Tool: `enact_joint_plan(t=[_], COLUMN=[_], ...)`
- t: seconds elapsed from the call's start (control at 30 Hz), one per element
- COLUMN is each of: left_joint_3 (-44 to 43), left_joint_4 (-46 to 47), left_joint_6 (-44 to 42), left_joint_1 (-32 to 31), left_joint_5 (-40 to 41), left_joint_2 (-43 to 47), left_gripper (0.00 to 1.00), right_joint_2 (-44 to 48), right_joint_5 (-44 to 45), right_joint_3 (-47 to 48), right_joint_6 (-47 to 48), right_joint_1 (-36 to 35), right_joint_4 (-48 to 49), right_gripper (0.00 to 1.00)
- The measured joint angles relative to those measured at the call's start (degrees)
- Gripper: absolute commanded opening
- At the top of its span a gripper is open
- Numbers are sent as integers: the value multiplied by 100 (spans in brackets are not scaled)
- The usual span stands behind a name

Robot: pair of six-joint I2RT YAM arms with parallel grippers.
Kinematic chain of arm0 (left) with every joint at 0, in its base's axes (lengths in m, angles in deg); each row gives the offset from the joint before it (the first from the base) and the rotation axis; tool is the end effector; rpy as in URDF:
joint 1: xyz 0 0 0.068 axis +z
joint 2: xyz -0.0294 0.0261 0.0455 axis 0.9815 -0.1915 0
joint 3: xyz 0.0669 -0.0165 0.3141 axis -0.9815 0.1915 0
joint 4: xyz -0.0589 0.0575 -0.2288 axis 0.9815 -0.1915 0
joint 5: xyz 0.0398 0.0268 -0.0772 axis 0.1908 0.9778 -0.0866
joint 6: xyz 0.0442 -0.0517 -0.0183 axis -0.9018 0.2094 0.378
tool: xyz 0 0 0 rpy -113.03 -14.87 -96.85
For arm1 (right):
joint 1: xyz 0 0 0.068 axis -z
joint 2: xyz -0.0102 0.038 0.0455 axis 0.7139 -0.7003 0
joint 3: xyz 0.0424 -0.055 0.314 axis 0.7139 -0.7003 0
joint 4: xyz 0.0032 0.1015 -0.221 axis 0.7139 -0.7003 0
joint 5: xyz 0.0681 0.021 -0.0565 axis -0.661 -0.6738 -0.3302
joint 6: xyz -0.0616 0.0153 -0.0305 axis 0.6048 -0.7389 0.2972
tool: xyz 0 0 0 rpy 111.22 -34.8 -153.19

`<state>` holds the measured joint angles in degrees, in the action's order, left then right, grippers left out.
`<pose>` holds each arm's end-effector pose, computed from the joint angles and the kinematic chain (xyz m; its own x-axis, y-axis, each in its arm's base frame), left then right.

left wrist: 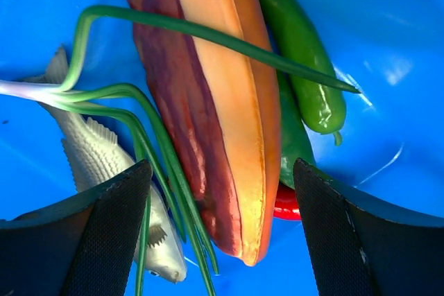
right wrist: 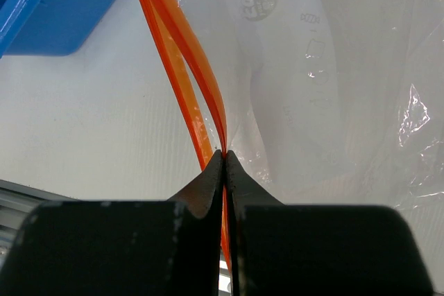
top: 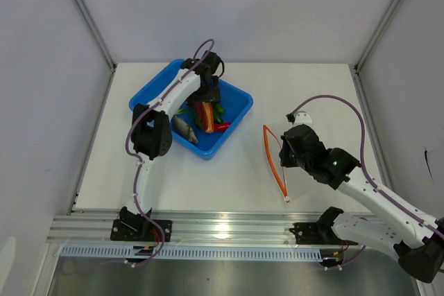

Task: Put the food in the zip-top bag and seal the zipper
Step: Pick up the fake food from the bin.

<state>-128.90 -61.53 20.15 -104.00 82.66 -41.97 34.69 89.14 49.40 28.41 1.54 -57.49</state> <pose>0.4626 -0.1997 0.2607 -0.8966 -0.1283 -0.4238 -0.1548 0.9875 0.0285 0.1225 0.0942 0.3280 -0.6823 -0.0257 -0.7306 -0.2067 0.9654 0.1590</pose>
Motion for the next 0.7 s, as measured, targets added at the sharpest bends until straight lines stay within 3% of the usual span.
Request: enact_joint_plan(t=[0.23,0.3,0.4,0.43,0.53,0.6,0.7], left_joint_3=[-127,-129,-127,-127,-70,26,111], left_joint_4=[-109,-109,-109,-105,-42,4,9], left_joint_6=[-153,-192,-256,-278,-321,-358,-358], left_joint_1=[-164,-192,-208,-208,-210,-210,-208], left_joint_5=[122,122,114,122,138,160,186], left_joint_2=[-337,-400,-455,-455,-398,-321,-203], left_gripper=[82,75,53,40,21,19,3], right_joint_2=[61,103,162,175,212,221,219], right_joint_5=[0,2,2,2,2,2,0], right_joint_3=[-2,-4,-4,-4,-4,-4,-4], right_joint_6=[0,0,-4,-7,-17,-20,-22], right_joint_1=[0,0,0,0,0,0,0], right_joint_4=[7,2,0,-4,-20,-17,-17], right_gripper=[0,0,0,0,0,0,0])
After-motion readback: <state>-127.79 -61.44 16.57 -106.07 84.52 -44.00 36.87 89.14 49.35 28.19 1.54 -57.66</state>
